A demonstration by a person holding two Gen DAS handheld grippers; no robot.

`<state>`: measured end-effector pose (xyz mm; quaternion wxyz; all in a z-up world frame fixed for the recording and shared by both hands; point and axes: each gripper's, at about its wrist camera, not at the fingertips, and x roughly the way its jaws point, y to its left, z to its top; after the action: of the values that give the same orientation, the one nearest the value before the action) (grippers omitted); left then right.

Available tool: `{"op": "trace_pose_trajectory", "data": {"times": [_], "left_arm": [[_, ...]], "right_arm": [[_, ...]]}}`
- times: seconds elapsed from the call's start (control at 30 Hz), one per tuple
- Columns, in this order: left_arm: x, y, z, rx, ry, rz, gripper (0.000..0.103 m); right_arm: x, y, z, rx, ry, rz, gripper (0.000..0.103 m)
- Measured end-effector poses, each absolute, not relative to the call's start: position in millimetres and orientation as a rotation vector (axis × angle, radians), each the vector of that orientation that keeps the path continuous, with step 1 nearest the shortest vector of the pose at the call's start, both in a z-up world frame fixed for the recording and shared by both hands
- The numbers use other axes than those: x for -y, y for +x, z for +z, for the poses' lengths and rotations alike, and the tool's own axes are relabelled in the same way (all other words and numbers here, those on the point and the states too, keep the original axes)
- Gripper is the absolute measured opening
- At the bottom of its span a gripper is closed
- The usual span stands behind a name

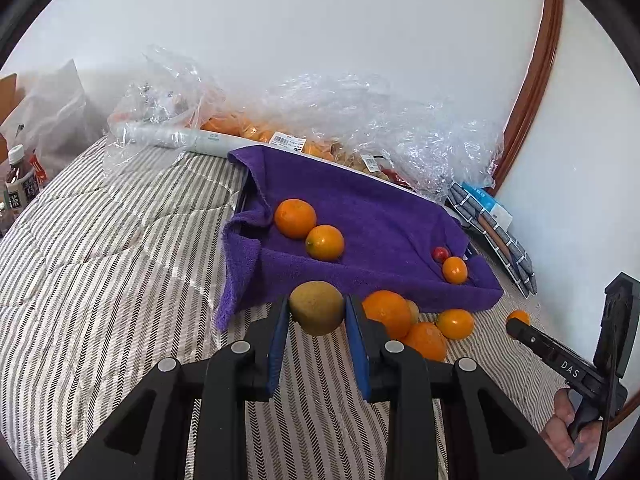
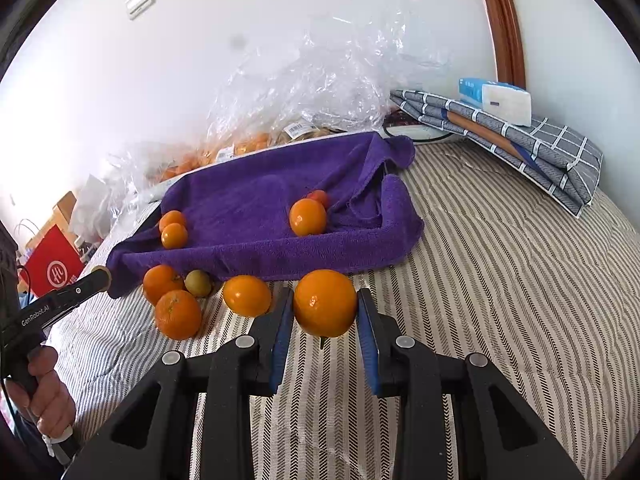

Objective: Organize fruits
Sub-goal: 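Carry the orange and green fruit over the purple towel with both grippers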

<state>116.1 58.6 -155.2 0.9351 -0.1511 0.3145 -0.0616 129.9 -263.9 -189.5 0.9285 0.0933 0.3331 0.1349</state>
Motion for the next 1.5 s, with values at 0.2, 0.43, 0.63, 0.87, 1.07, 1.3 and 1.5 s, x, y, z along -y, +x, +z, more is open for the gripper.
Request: {"op": "trace_pose_trajectory", "data": {"times": [0.2, 0.43, 0.63, 0.87, 1.07, 1.3, 1.5], "left_arm": [[-62, 117, -153, -0.636, -0.313, -0.105, 0.027], [-77, 117, -140, -0.631, -0.331, -0.043, 0.027], [-83, 129, -106, -0.593, -0.303, -0.047, 0.027], [-70, 171, -114, -0.61, -0.267, -0.029, 0.027], [-72, 197, -135, -0.646, -0.306, -0.037, 0.027], [-61, 204, -149, -0.677, -0.238, -0.016, 0.027], [-63, 211, -155, -0.709, -0.265, -0.027, 0.027]], "right_arm": [[273, 126, -188, -0.657, 0.229, 0.234, 0.031], [269, 123, -173, -0.648, 0.212, 0.251, 0.031], [267, 137, -152, -0.613, 0.216, 0.258, 0.031], [265, 179, -135, -0.569, 0.189, 0.251, 0.031], [260, 214, -152, -0.615, 0.193, 0.252, 0.031], [256, 221, -166, -0.655, 0.155, 0.236, 0.031], [249, 229, -176, -0.693, 0.107, 0.2, 0.031]]}}
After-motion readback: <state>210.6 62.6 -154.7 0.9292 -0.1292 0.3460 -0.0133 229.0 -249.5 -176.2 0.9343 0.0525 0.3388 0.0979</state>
